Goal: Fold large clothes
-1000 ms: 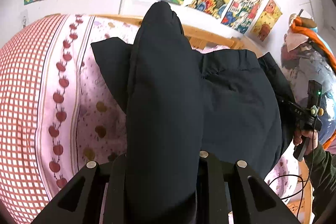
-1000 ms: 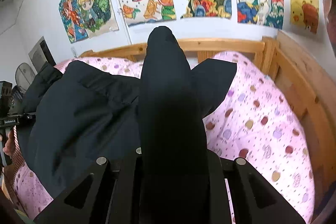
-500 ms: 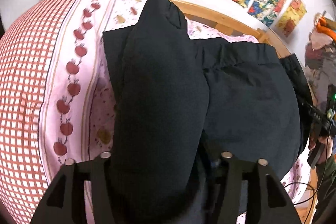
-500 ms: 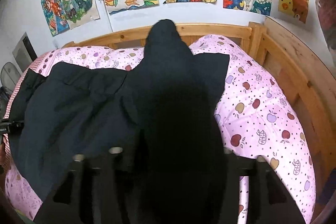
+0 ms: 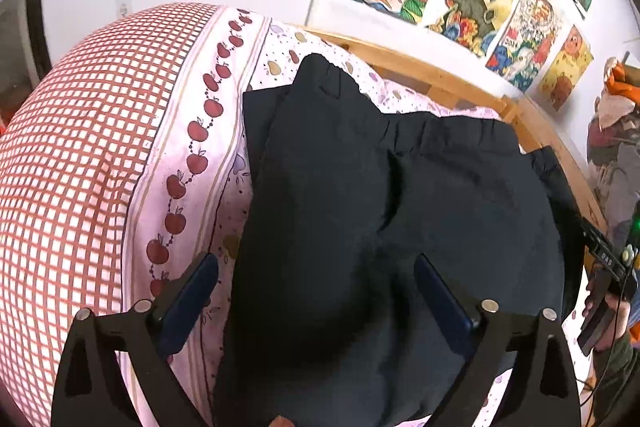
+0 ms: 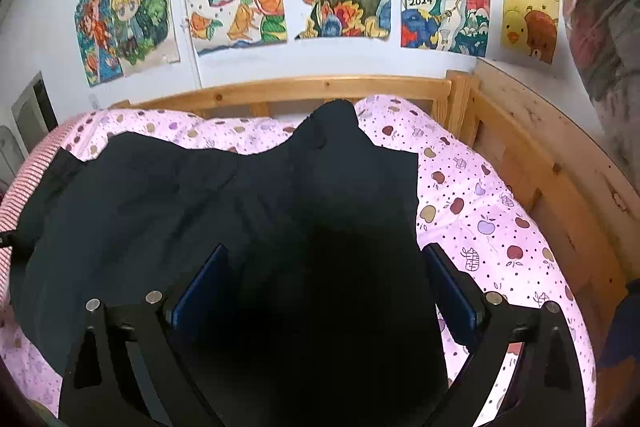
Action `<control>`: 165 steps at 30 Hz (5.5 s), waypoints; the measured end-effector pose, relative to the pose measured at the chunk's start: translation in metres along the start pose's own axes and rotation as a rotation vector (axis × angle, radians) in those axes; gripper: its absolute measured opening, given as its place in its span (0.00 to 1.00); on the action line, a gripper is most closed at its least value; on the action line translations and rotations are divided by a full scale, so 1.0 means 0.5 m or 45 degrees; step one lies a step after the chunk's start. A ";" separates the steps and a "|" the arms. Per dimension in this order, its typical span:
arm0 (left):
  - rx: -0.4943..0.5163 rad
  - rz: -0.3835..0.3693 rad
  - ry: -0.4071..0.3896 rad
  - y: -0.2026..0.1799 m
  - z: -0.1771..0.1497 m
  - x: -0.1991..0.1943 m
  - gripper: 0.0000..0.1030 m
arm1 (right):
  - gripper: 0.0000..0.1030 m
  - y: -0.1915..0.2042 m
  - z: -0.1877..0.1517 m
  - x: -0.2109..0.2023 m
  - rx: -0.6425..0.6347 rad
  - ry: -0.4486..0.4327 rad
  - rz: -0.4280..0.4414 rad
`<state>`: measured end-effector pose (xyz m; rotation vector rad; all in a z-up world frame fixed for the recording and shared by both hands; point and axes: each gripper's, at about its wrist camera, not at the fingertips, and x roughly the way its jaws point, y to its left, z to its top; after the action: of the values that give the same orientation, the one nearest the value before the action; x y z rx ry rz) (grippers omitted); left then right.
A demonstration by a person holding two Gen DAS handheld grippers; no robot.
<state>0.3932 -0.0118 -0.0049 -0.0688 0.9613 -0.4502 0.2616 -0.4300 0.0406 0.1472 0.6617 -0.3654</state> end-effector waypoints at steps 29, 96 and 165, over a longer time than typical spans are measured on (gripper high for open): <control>0.065 0.068 -0.232 -0.164 -0.080 -0.182 1.00 | 0.95 0.074 -0.062 -0.217 -0.057 -0.201 0.185; 0.209 0.247 -0.566 -0.236 -0.458 -0.369 1.00 | 0.97 0.103 -0.360 -0.535 -0.117 -0.440 0.180; 0.286 0.217 -0.623 -0.239 -0.597 -0.385 1.00 | 0.97 0.091 -0.522 -0.537 -0.035 -0.402 0.153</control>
<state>0.0187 -0.0010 0.0025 0.1030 0.4278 -0.3580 -0.0660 -0.2468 0.0049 0.0999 0.3438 -0.2562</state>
